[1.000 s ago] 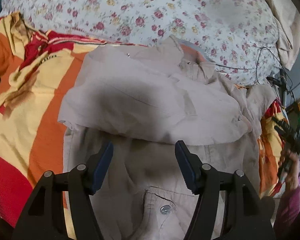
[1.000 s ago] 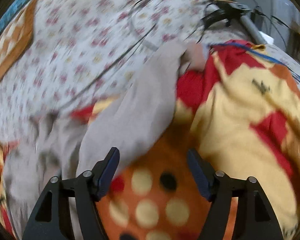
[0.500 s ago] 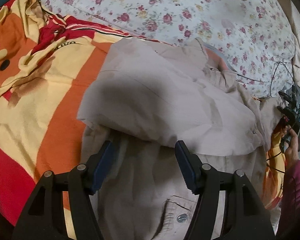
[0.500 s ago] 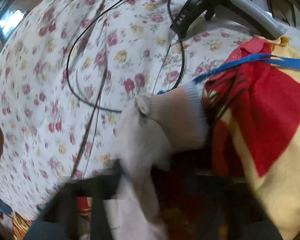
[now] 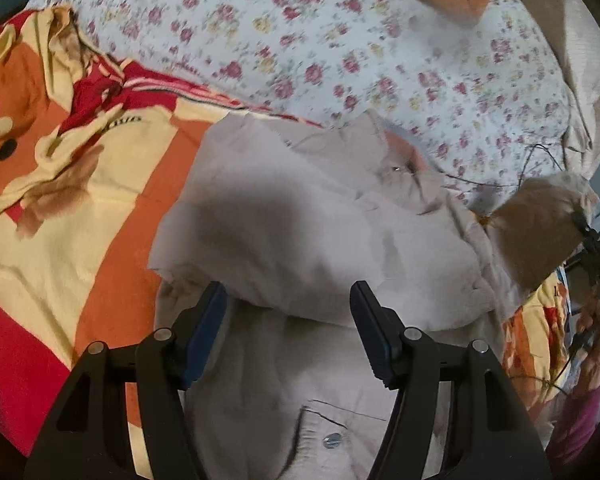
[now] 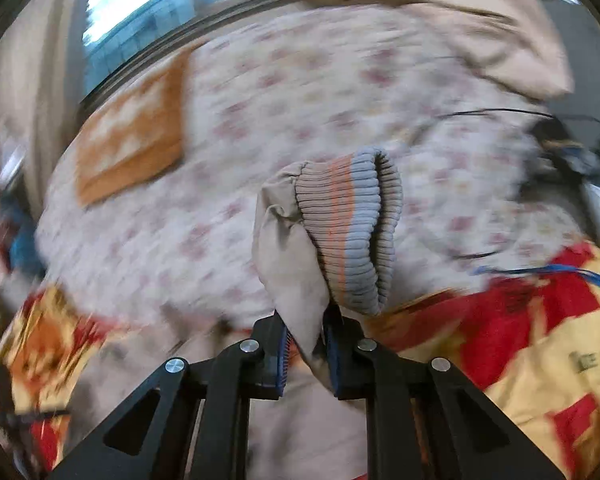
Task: Fold large clothes
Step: 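Grasp the other sleeve cuff with the right gripper and lift it, then fold the held sleeve across the jacket body toward the left gripper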
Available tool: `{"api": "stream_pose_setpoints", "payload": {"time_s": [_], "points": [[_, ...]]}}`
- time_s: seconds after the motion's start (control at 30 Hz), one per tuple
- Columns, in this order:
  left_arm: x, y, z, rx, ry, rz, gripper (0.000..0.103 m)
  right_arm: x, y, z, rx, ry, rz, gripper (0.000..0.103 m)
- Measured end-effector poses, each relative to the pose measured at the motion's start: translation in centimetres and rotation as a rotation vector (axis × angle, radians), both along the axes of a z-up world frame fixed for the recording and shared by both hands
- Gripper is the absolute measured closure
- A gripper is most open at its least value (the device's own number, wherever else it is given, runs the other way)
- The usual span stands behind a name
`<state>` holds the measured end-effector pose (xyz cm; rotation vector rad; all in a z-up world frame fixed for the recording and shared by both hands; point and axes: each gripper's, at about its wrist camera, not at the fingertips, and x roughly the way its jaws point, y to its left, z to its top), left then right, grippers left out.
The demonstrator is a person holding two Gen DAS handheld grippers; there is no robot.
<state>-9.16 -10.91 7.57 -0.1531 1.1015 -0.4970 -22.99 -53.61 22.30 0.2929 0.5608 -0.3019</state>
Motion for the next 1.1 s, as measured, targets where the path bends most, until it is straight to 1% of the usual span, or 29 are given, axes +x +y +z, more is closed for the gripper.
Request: {"api": "stream_pose_setpoints", "payload": {"time_s": [0.07,0.1,0.13,0.2,0.27,0.3,0.33,0.37,0.4,0.43,0.47,0.5,0.53,0.57,0.67,0.73,0.8,0.83,0.87,0.93,1.0,1.07,1.1], "points": [[-0.2,-0.1,0.3,-0.007,-0.004,-0.005,0.04,1.8,4.0,-1.1,-0.009,0.027,0.069,0.088],[-0.3,-0.1,0.4,-0.009,-0.003,-0.006,0.04,3.1,6.5,-2.3,0.005,0.05,0.122,0.088],[-0.4,-0.1,0.5,-0.009,-0.002,-0.009,0.04,3.8,7.9,-3.3,0.017,0.068,0.15,0.089],[-0.7,-0.2,0.6,-0.005,-0.006,-0.02,0.04,5.9,11.8,-6.6,0.036,0.131,0.207,0.088],[-0.9,-0.2,0.7,0.007,-0.016,-0.024,0.04,7.2,14.5,-9.7,0.08,0.193,0.256,0.088],[-0.9,-0.2,0.7,0.007,-0.016,-0.023,0.04,7.7,15.6,-11.1,0.107,0.231,0.289,0.083],[-1.0,-0.2,0.7,0.001,-0.012,-0.025,0.04,8.2,17.1,-12.6,0.127,0.29,0.327,0.075],[-1.0,-0.2,0.7,-0.006,-0.007,-0.027,0.04,8.3,18.1,-13.4,0.135,0.333,0.356,0.056],[-0.9,-0.2,0.6,-0.012,-0.003,-0.028,0.039,7.8,19.2,-13.9,0.141,0.356,0.395,0.049],[-0.9,-0.2,0.6,-0.015,-0.001,-0.027,0.034,7.2,19.6,-13.7,0.14,0.35,0.427,0.044],[-0.9,-0.3,0.6,-0.021,-0.002,-0.024,0.028,6.5,19.9,-13.4,0.135,0.338,0.449,0.044],[-0.8,-0.4,0.6,-0.034,-0.004,-0.018,0.025,5.4,20.0,-12.8,0.128,0.325,0.47,0.042],[-0.7,-0.5,0.6,-0.05,-0.003,-0.014,0.02,4.5,19.8,-12.2,0.121,0.319,0.472,0.037],[-0.7,-0.8,0.7,-0.068,0.001,-0.013,0.019,3.6,19.4,-11.8,0.118,0.312,0.464,0.032],[-0.6,-2.2,0.7,-0.111,0.018,-0.038,0.018,0.5,17.2,-10.6,0.143,0.292,0.42,0.026],[-0.3,-3.5,0.6,-0.13,0.037,-0.047,0.018,-1.5,15.6,-10.7,0.167,0.301,0.375,0.025],[0.5,-4.8,0.6,-0.164,0.068,-0.038,0.018,-3.4,13.9,-10.9,0.191,0.297,0.323,0.025],[0.8,-5.3,0.7,-0.184,0.076,-0.03,0.017,-4.4,12.8,-11.0,0.218,0.293,0.287,0.025],[1.4,-6.0,0.7,-0.198,0.084,-0.014,0.016,-5.2,11.9,-11.2,0.248,0.287,0.259,0.024],[2.5,-7.3,0.5,-0.203,0.119,0.039,0.015,-6.9,10.2,-11.3,0.317,0.259,0.204,0.024],[3.3,-8.6,0.0,-0.222,0.165,0.067,0.015,-8.0,9.3,-11.4,0.358,0.234,0.183,0.024],[3.7,-9.8,-0.6,-0.202,0.198,0.088,0.015,-8.6,9.0,-11.2,0.359,0.216,0.176,0.024],[3.7,-10.5,-1.0,-0.176,0.208,0.083,0.015,-8.8,9.0,-11.1,0.355,0.208,0.176,0.024]]}}
